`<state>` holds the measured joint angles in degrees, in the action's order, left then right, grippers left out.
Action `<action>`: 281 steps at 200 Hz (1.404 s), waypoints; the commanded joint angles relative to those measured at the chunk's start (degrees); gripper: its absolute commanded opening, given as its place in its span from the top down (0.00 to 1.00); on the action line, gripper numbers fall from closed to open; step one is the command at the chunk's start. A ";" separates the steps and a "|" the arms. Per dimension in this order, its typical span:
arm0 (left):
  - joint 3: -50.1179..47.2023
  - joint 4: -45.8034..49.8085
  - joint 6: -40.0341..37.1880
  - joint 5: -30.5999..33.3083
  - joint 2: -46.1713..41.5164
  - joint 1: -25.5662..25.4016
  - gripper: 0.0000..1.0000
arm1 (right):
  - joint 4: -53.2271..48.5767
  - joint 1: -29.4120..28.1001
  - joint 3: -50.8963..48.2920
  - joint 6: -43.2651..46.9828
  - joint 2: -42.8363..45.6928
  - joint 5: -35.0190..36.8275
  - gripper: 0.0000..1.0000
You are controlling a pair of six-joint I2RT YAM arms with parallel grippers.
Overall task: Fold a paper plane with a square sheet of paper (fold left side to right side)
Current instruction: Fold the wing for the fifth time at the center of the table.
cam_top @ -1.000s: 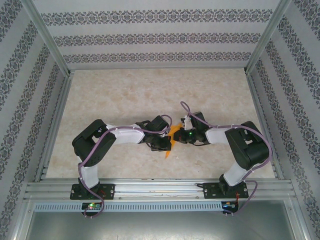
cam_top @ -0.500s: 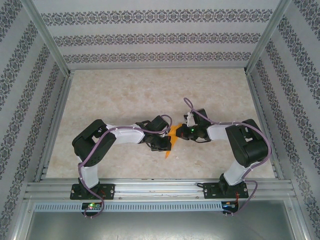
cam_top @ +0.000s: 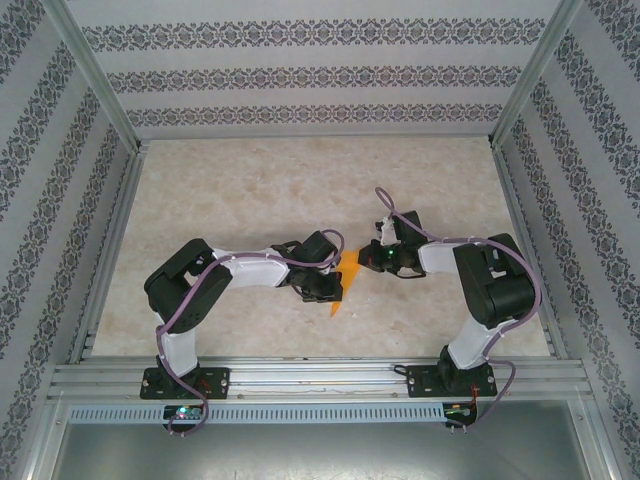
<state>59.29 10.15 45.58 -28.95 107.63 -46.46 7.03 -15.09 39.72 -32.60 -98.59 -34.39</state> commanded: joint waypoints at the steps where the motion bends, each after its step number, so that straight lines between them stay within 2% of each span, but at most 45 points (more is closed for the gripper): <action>1: -1.73 8.74 -0.89 4.32 4.07 -0.48 1.00 | 0.24 2.52 1.82 2.45 -2.18 8.54 1.00; 176: -2.43 8.22 -0.59 4.42 3.47 -0.48 1.00 | -5.71 6.04 9.01 4.99 -3.49 9.26 1.00; 233: -3.09 7.87 -0.32 4.82 2.69 -0.48 1.00 | -9.03 5.35 6.75 2.58 5.41 6.73 1.00; 281: -3.30 7.69 -0.26 5.09 2.25 -0.48 1.00 | -7.01 -1.17 -1.50 -5.54 13.61 4.55 1.00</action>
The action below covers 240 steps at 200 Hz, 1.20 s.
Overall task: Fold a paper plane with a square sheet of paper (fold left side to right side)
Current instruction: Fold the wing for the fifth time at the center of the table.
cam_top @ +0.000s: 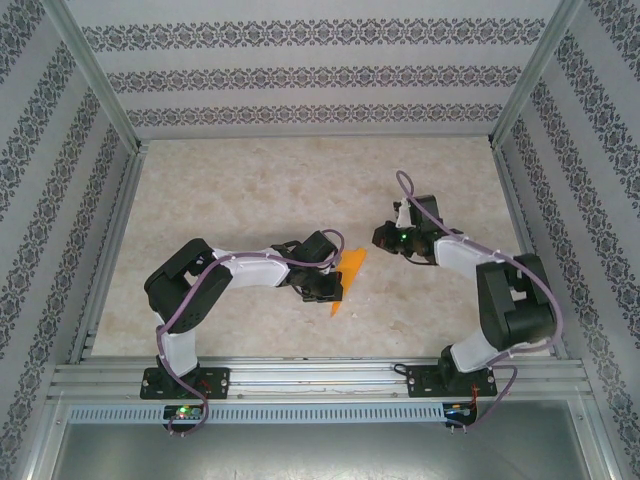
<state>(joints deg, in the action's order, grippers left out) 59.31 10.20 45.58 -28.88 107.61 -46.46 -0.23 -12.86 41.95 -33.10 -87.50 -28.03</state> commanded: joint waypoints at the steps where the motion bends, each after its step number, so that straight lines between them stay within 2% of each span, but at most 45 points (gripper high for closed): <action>1: -3.37 7.65 -0.29 5.05 2.31 -0.48 1.00 | 0.33 -3.62 -3.86 -5.26 2.65 -1.88 1.00; 45: -3.66 7.12 0.03 5.22 2.15 -0.48 1.00 | 7.82 -10.49 -8.73 -14.27 2.48 -2.64 1.00; 78: -3.62 6.84 0.04 5.20 2.13 -0.57 1.00 | 9.54 -13.22 -9.08 -16.77 0.28 -2.47 1.00; 173: -3.24 6.85 0.00 5.00 2.43 -0.56 1.00 | 10.63 -16.00 -11.71 -20.83 -1.96 -2.57 1.00; 240: -2.15 6.94 -0.56 5.19 0.78 -0.48 1.00 | 9.16 -16.23 -13.63 -18.72 -5.04 -0.58 1.00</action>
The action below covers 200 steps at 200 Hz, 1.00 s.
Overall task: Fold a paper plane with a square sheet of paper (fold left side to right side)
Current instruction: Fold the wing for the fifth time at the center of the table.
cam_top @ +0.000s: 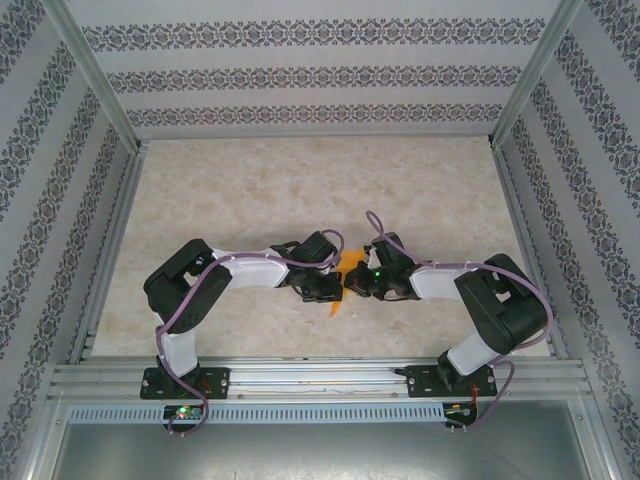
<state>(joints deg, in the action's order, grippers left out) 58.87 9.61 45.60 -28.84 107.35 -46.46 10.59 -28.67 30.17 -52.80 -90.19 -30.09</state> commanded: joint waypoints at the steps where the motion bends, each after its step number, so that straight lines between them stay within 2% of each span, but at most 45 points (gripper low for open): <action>1: -1.68 7.53 -0.59 5.17 0.99 -0.48 1.00 | -1.69 -0.38 -1.86 1.04 -2.40 1.54 1.00; 34: -0.19 7.71 -1.25 4.42 -2.84 -0.04 0.95 | -2.56 0.23 -2.64 2.63 -4.96 2.53 1.00; 69: -0.09 8.06 -1.06 2.90 -7.80 0.97 0.94 | -3.21 0.88 -2.98 3.92 -6.21 3.17 1.00; 103: -1.85 5.38 0.47 -1.64 -10.62 1.11 0.96 | -3.63 1.05 -2.95 4.72 -6.81 3.37 1.00; 134: -3.82 -0.28 3.10 -7.02 -9.59 1.02 0.99 | -4.34 1.17 -2.95 5.30 -6.84 3.88 1.00; 200: -4.01 -2.45 3.04 -9.04 -5.33 0.67 1.00 | -4.83 1.29 -2.77 5.72 -7.26 4.07 1.00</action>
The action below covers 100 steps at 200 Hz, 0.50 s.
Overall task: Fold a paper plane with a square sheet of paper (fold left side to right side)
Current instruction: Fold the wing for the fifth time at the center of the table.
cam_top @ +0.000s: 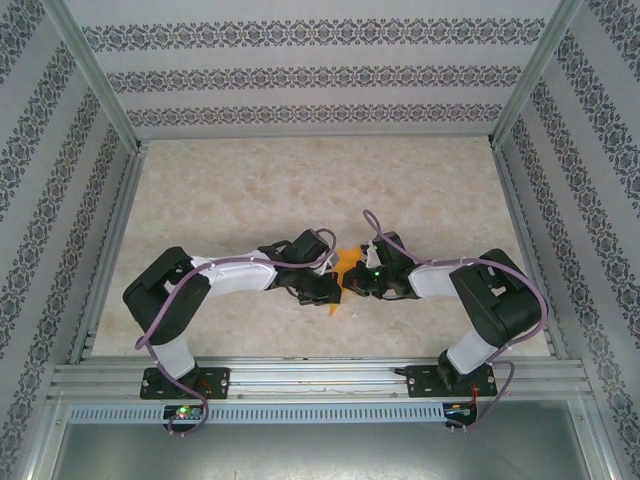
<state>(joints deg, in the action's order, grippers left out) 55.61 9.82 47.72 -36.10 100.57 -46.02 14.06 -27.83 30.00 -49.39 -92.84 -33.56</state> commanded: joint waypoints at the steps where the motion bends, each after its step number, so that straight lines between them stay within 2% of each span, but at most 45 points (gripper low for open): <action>1: -0.76 -2.73 0.91 -1.78 1.53 0.23 1.00 | -8.33 0.43 -2.63 2.30 -4.63 7.55 1.00; 100: -0.85 -2.55 -0.13 -0.87 4.10 0.45 1.00 | -9.18 0.43 -2.69 2.89 -5.32 7.72 1.00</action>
<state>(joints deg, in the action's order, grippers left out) 55.07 8.34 48.01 -36.47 103.77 -46.02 14.02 -27.51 30.00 -49.10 -93.21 -34.22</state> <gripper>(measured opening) 0.055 0.046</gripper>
